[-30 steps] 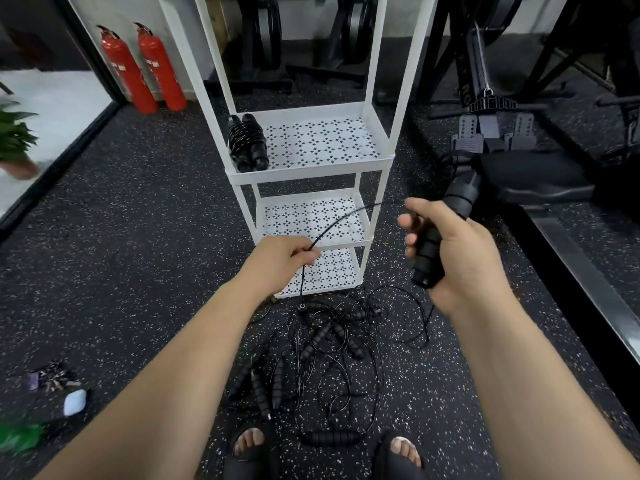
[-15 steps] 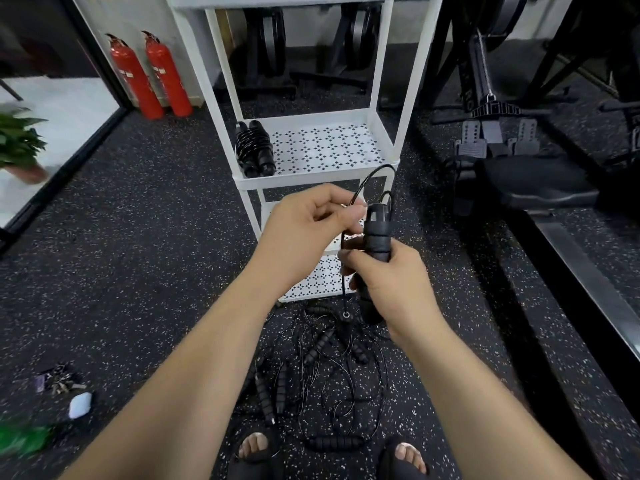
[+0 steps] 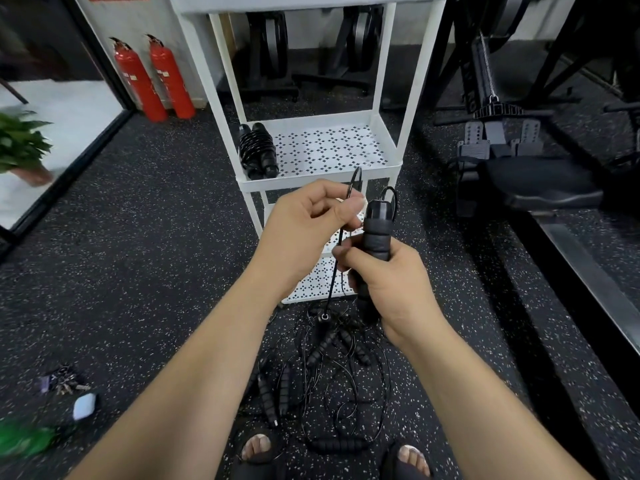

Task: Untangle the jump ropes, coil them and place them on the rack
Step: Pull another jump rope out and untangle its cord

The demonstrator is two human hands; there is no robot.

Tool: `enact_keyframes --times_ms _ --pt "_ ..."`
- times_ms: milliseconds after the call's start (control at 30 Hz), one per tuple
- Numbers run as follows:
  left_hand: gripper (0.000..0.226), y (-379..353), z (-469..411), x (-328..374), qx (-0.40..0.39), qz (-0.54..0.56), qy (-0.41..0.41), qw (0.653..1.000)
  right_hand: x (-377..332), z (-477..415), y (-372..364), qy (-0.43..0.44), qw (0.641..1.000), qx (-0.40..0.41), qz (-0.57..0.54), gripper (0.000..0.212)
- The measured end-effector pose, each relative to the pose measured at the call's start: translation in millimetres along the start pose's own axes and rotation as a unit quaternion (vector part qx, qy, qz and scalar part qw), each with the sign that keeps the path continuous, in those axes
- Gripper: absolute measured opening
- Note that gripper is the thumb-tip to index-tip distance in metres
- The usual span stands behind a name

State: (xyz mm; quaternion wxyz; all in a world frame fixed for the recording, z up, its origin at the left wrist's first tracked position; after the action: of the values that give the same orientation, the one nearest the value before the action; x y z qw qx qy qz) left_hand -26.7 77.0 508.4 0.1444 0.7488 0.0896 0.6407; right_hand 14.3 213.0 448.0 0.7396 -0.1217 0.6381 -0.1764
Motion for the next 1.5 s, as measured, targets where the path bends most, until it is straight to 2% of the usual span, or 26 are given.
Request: enact_keyframes --times_ms 67,167,200,267,333,433,500,600,667,833,1000,1067,1233,1367,1500 --pt "0.020 -0.8 -1.5 -8.0 -0.009 -0.019 0.006 1.000 -7.9 0.2 -0.1 0.017 1.000 -0.007 -0.010 0.014" --pt "0.026 -7.4 -1.3 -42.7 -0.052 -0.155 0.035 0.986 -20.5 -1.8 5.8 0.028 0.999 -0.007 -0.036 0.013" --pt "0.032 -11.5 0.5 -60.3 -0.080 -0.210 0.051 0.973 -23.1 -3.2 9.4 0.026 0.999 -0.003 -0.043 0.013" --pt "0.058 -23.9 8.3 -98.1 -0.159 -0.306 0.078 0.935 -28.3 -5.7 17.8 0.027 0.998 0.007 -0.052 0.016" --pt "0.073 -35.0 18.5 -137.8 -0.229 -0.359 0.103 0.899 -33.5 -8.1 25.4 0.033 0.998 0.018 -0.057 0.019" --pt "0.078 -53.9 36.9 -185.8 -0.295 -0.355 0.163 0.872 -41.1 -10.7 33.3 0.042 0.997 0.029 -0.062 0.016" --pt "0.091 -72.8 48.0 -206.3 -0.325 -0.333 0.197 0.863 -45.7 -12.1 39.2 0.047 0.996 0.037 -0.063 0.016" --pt "0.102 -105.3 58.0 -211.6 -0.360 -0.326 0.183 0.855 -50.2 -12.7 45.8 0.052 0.996 0.044 -0.058 0.015" --pt "0.095 -120.9 59.5 -203.2 -0.356 -0.312 0.159 0.866 -50.9 -12.7 48.7 0.053 0.995 0.050 -0.065 0.016" --pt "0.055 -136.7 55.2 -187.4 -0.308 -0.293 0.118 0.897 -52.1 -12.6 51.0 0.053 0.994 0.057 -0.070 0.016" --pt "0.026 -131.6 47.3 -170.4 -0.274 -0.329 0.085 0.900 -51.4 -12.1 51.5 0.045 0.993 0.055 -0.089 0.016" --pt "0.026 -124.4 44.6 -166.1 -0.269 -0.339 0.093 0.897 -50.8 -12.9 54.0 0.041 0.992 0.064 -0.100 0.013" --pt "0.046 -98.5 37.3 -122.7 -0.246 -0.312 0.085 0.914 -46.4 -16.8 62.0 0.027 0.990 0.080 -0.110 0.015" --pt "0.027 -62.8 35.3 -78.7 -0.178 -0.269 0.075 0.944 -42.4 -12.9 58.0 -0.006 0.995 0.077 -0.070 0.037" --pt "0.023 -31.8 36.9 -48.8 -0.120 -0.199 0.084 0.969 -33.5 -3.0 39.3 -0.051 0.996 0.062 -0.044 0.046"
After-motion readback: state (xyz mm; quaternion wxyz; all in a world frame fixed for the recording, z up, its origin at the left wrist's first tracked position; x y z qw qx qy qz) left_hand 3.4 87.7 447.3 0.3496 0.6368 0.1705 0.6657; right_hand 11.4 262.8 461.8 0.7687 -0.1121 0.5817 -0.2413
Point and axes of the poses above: each hand's wrist, its own z-axis away from the middle knuckle, its own y-axis out of the back of the hand, x = y × z, the point moved 9 cm from there along -z, towards the middle knuckle, and after that the axes turned 14 degrees about -z, right-handed, at the moved point
